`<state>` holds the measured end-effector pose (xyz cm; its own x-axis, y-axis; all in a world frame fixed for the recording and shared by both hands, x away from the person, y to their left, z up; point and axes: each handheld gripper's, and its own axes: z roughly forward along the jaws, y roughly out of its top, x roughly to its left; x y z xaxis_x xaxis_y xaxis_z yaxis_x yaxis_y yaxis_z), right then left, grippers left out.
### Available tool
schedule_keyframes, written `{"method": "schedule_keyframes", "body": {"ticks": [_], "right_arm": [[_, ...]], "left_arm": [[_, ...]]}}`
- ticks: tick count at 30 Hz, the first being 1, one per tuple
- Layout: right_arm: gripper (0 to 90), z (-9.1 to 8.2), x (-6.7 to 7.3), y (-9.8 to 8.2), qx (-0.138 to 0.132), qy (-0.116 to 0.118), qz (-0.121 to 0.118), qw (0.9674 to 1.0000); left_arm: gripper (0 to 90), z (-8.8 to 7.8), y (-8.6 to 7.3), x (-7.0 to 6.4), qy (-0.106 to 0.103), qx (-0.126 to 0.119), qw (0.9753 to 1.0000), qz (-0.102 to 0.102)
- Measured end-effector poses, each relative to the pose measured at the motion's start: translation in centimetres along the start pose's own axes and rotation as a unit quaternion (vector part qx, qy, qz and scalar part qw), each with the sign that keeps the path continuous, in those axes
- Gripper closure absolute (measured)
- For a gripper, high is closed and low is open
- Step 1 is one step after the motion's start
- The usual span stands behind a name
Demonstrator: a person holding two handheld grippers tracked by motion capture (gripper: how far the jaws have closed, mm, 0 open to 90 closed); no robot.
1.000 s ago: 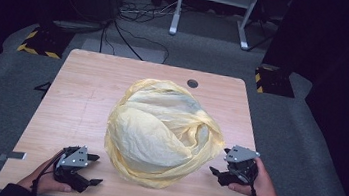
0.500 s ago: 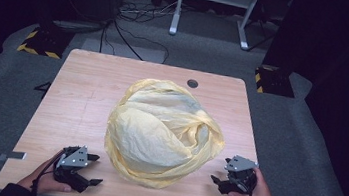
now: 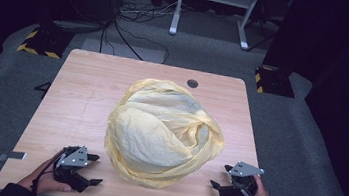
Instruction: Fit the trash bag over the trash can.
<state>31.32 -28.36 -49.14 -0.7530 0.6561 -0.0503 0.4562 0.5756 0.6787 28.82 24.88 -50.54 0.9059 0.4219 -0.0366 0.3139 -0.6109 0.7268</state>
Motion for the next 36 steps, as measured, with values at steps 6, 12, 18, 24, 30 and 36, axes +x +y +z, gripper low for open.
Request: {"method": "schedule_keyframes", "body": {"ticks": [6, 12, 18, 24, 30, 36], "right_arm": [[19.9, -0.1, 0.0, -1.2, -0.013, -0.001, 0.023, 0.9997], [16.0, -0.7, -0.1, -2.6, -0.034, -0.010, 0.045, 0.9983], [15.9, -1.3, -0.3, -3.3, -0.034, -0.020, 0.054, 0.9977], [15.4, -1.2, -0.4, -3.3, -0.034, -0.023, 0.058, 0.9975], [14.6, -1.2, -0.5, -3.2, -0.033, -0.023, 0.058, 0.9975], [14.4, -1.2, -0.5, -3.2, -0.033, -0.022, 0.058, 0.9976]], "left_arm": [[21.0, 0.0, 0.0, 0.1, -0.004, -0.003, 1.0000, -0.001], [21.0, 0.0, 0.0, 0.2, -0.007, -0.003, 1.0000, -0.003], [20.8, 0.1, 0.0, -0.1, 0.000, 0.001, 1.0000, 0.007], [20.7, 0.0, 0.0, -0.3, 0.003, 0.004, 0.9999, 0.012], [20.9, 0.0, 0.0, -0.2, -0.001, 0.001, 1.0000, 0.009], [21.1, 0.0, 0.0, 0.0, -0.006, 0.001, 1.0000, 0.003]]}}
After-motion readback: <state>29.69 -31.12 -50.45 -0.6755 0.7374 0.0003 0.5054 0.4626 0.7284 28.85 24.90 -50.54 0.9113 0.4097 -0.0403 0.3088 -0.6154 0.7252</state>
